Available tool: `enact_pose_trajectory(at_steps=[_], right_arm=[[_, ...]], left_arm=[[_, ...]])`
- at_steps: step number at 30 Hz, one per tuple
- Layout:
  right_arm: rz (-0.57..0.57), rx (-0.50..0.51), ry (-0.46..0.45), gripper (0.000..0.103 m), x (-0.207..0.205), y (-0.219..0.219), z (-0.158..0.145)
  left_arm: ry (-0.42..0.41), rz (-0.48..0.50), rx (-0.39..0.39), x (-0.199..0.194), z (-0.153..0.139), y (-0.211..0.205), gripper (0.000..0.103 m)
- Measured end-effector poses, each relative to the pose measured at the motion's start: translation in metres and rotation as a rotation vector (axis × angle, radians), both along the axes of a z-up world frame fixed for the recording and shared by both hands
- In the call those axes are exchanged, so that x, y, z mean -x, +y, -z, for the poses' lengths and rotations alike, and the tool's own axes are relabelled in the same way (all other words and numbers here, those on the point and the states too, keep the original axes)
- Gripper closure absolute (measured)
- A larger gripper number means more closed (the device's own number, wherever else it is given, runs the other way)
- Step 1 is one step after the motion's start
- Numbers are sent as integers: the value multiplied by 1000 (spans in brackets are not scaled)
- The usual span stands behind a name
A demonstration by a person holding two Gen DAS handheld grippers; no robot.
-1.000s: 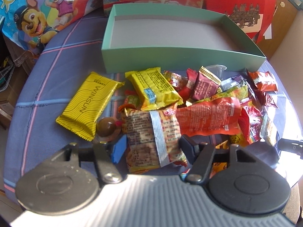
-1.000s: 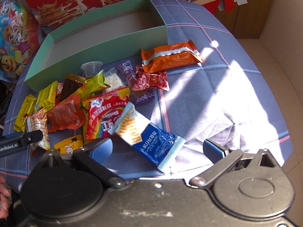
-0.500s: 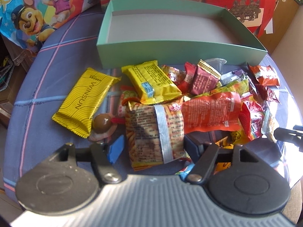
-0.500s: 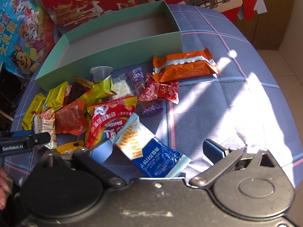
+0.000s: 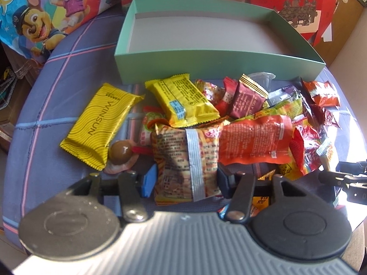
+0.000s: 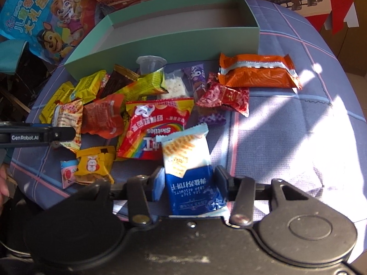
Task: Organize snacks
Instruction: 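Grasp the striped snack bag with the left gripper while the right grasps the blue biscuit packet, then lift the striped bag with the left gripper while the right lifts the blue packet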
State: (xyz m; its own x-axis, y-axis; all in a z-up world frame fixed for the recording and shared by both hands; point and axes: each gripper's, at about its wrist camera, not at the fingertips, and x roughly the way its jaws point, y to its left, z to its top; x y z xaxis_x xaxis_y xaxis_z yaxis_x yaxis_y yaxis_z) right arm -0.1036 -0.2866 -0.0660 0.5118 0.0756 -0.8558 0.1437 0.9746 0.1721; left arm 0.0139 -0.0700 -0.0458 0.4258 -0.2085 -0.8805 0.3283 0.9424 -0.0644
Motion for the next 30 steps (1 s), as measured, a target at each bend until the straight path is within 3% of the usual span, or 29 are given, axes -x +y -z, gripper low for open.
enact_pose_trajectory(at_steps=[5, 6, 7, 14, 16, 19, 21, 24, 26, 30], right_arm=[[-7, 2, -5, 49, -1, 2, 0], [-3, 4, -7, 51, 0, 3, -1], [-5, 6, -5, 61, 2, 4, -1], [24, -22, -33, 69, 12, 5, -17], [23, -11, -44, 79, 12, 4, -25], [5, 3, -16, 80, 6, 7, -23], [-4, -3, -2, 80, 5, 9, -21], [-1, -73, 4, 67, 6, 7, -20], [7, -46, 6, 54, 8, 8, -18], [24, -36, 20, 53, 9, 6, -10]], left_arm=[[20, -17, -20, 0, 5, 6, 45], [18, -20, -16, 0, 4, 7, 46], [15, -20, -16, 1, 3, 7, 47], [-4, -19, -11, 11, -7, 13, 55], [-19, -13, 4, 14, -12, 16, 55], [-16, -7, 12, 14, -13, 19, 55], [13, -8, 33, 13, -8, 22, 55], [27, 3, 43, 16, -4, 23, 55], [32, 6, 38, 17, -2, 22, 55], [34, 15, 21, 17, 1, 18, 50]])
